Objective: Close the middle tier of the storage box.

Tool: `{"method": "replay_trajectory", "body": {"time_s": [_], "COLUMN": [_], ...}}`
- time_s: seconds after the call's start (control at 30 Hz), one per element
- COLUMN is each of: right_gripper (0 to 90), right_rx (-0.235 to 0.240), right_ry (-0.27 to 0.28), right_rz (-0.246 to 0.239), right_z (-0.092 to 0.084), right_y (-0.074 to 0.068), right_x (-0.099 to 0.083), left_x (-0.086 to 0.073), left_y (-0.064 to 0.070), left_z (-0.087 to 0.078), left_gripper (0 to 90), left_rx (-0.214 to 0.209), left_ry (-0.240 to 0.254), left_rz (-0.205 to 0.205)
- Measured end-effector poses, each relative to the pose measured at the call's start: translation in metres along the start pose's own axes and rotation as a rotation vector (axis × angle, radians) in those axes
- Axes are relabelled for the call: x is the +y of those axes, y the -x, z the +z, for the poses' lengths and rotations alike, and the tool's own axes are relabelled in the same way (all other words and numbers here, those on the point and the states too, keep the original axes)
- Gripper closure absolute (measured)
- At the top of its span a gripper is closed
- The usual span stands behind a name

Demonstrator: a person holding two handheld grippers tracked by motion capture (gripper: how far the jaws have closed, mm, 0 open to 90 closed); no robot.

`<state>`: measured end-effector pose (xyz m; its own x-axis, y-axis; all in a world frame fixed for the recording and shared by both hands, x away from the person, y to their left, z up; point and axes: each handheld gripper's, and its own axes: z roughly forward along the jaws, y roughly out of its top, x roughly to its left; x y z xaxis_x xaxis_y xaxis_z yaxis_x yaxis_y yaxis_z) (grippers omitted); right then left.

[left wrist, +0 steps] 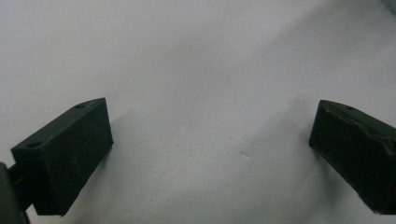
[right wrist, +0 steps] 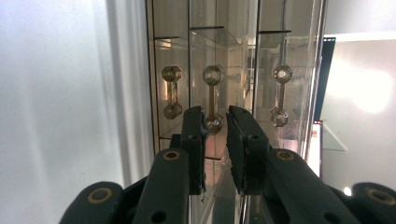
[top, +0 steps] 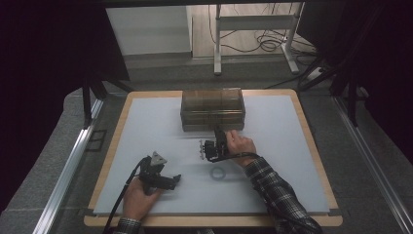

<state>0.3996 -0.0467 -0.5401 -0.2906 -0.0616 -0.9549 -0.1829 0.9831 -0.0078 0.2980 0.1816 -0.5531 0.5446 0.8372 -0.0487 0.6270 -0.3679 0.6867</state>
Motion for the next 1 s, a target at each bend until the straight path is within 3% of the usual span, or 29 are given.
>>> {"method": "replay_trajectory", "body": {"time_s": [0.27,0.7,1.0], "right_gripper": [73.3,67.8,63.0], "right_rx": [0.033,0.126,0.216], "right_ry": [0.021,0.044,0.076], "right_rz": [0.037,0.098,0.15], "right_z": [-0.005,-0.011,-0.012], "right_y": [0.003,0.014,0.021], "right_x": [-0.002,-0.012,-0.019], "left_x": [0.0,0.0,0.0], "left_y": [0.0,0.0,0.0], "left_z": [0.0,0.0,0.0], "left_gripper": [0.0,0.0,0.0], "left_rx": [0.0,0.0,0.0], "left_ry": [0.0,0.004,0.0], "left_rz": [0.0,-0.004,0.0]}}
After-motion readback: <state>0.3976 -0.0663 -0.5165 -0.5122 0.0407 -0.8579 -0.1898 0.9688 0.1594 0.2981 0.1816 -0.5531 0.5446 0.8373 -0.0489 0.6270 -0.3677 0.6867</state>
